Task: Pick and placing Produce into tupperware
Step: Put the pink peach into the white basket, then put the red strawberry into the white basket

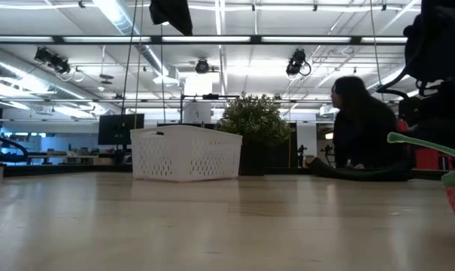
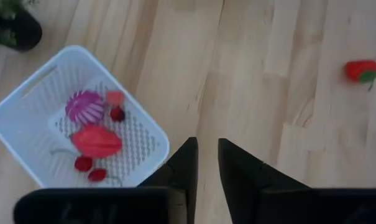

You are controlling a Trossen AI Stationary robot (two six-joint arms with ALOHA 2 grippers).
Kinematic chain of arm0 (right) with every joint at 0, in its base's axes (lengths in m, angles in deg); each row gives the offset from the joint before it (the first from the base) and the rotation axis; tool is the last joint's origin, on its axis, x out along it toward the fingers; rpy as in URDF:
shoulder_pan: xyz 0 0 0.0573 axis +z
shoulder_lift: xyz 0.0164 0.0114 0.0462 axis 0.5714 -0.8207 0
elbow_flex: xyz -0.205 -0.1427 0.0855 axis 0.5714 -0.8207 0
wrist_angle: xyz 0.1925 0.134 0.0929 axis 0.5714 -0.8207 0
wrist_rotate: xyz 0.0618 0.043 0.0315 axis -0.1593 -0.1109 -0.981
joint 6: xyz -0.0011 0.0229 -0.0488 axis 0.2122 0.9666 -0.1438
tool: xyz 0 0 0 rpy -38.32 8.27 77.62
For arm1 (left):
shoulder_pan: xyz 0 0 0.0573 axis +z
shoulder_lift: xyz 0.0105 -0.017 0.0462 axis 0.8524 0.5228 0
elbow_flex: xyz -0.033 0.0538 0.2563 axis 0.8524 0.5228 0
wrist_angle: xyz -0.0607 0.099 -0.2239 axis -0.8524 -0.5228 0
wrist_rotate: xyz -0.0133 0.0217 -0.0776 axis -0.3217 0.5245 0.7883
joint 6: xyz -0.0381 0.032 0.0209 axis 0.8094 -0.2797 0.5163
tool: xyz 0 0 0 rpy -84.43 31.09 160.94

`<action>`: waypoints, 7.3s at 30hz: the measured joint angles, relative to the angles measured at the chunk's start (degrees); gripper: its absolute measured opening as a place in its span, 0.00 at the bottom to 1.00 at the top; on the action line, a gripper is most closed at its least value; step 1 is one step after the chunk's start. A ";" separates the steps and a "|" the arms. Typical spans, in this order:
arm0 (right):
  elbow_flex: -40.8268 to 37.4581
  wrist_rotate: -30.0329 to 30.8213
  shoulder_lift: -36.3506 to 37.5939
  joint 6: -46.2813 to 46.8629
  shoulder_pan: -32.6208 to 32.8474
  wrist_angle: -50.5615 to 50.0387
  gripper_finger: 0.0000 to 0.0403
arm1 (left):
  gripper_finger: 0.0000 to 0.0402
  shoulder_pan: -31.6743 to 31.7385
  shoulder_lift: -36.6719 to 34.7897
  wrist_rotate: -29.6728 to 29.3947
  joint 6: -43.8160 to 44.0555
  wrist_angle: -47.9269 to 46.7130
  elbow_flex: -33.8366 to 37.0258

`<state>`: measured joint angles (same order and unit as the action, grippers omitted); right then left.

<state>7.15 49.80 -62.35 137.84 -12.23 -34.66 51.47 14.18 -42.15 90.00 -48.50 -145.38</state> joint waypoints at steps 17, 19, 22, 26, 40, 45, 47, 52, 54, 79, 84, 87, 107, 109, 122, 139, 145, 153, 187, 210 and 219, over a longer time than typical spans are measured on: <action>10.28 25.13 -0.21 -30.28 -2.89 34.12 0.11 | 0.04 -1.29 -5.94 -0.28 13.70 -22.85 0.02; 12.64 30.06 -0.58 -38.76 -4.74 41.62 0.11 | 0.03 -1.87 -7.93 -1.78 15.90 -24.23 0.02; 17.84 29.89 -1.84 -51.55 -9.11 48.62 0.11 | 0.02 -2.94 -11.45 -5.72 18.80 -25.16 0.02; 27.07 24.86 -6.77 -63.11 -15.98 49.53 0.11 | 0.03 -4.26 -16.55 -12.27 22.11 -25.72 -0.01; 44.03 3.36 -33.15 -72.00 -30.02 49.61 0.12 | 0.02 -7.65 -22.13 -18.24 26.47 -27.17 0.00; 47.59 -3.22 -37.28 -77.38 -31.41 49.05 0.16 | 0.04 -8.04 -22.12 -18.57 26.32 -27.30 0.00; 49.01 -4.53 -38.15 -78.17 -31.73 49.42 0.19 | 0.05 -8.04 -22.10 -18.90 26.29 -27.56 0.00; 49.86 -4.66 -38.06 -78.66 -32.39 48.93 0.31 | 0.05 -8.04 -22.12 -19.66 26.29 -27.62 0.00; 49.83 -4.54 -37.11 -78.74 -32.41 48.18 0.35 | 0.04 -8.04 -22.11 -19.67 26.31 -27.63 0.00; 49.81 5.63 -9.97 -60.43 2.17 3.03 0.34 | 0.02 -30.81 -20.91 -18.97 46.96 -5.82 19.22; 49.81 14.61 -12.11 -56.44 10.51 3.14 0.36 | 0.04 -36.27 -20.85 -15.75 49.45 21.77 34.14; 49.81 16.40 -13.05 -52.95 12.51 3.16 0.39 | 0.07 -37.10 -20.81 -10.98 49.45 33.60 41.28; 49.81 18.91 -14.49 -54.55 10.08 3.06 0.49 | 0.35 -38.81 -0.12 8.04 35.87 57.77 49.53; 49.81 18.92 -14.49 -54.60 9.58 2.99 0.49 | 0.37 -39.67 1.67 8.05 34.00 59.78 49.51; 49.81 18.84 -14.49 -56.57 7.78 2.97 0.49 | 0.38 -39.78 5.95 5.40 27.93 63.51 49.44; 49.81 18.78 -14.49 -57.48 7.80 2.94 0.49 | 0.39 -39.80 6.19 4.21 25.69 67.39 47.05; 49.81 18.78 -14.49 -57.46 7.80 2.92 0.49 | 0.43 -39.27 8.32 4.12 25.41 67.95 46.80; 49.81 18.78 -14.49 -57.51 7.80 2.98 0.49 | 0.53 -38.96 11.74 4.05 25.16 72.80 46.68; 49.81 18.96 -14.49 -58.86 7.76 2.96 0.49 | 0.15 -17.27 -15.65 -18.53 -1.48 64.05 46.81; 47.91 16.64 -14.43 -58.56 7.79 7.14 0.49 | 0.42 14.66 -5.90 -3.72 -7.39 50.00 46.82; 30.39 3.16 -14.53 -58.77 10.14 37.09 0.49 | 0.49 14.51 -5.97 -3.72 -7.97 57.93 46.80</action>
<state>37.55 52.95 -76.88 79.07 -2.10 2.43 65.99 8.22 -45.88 82.03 9.43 -98.58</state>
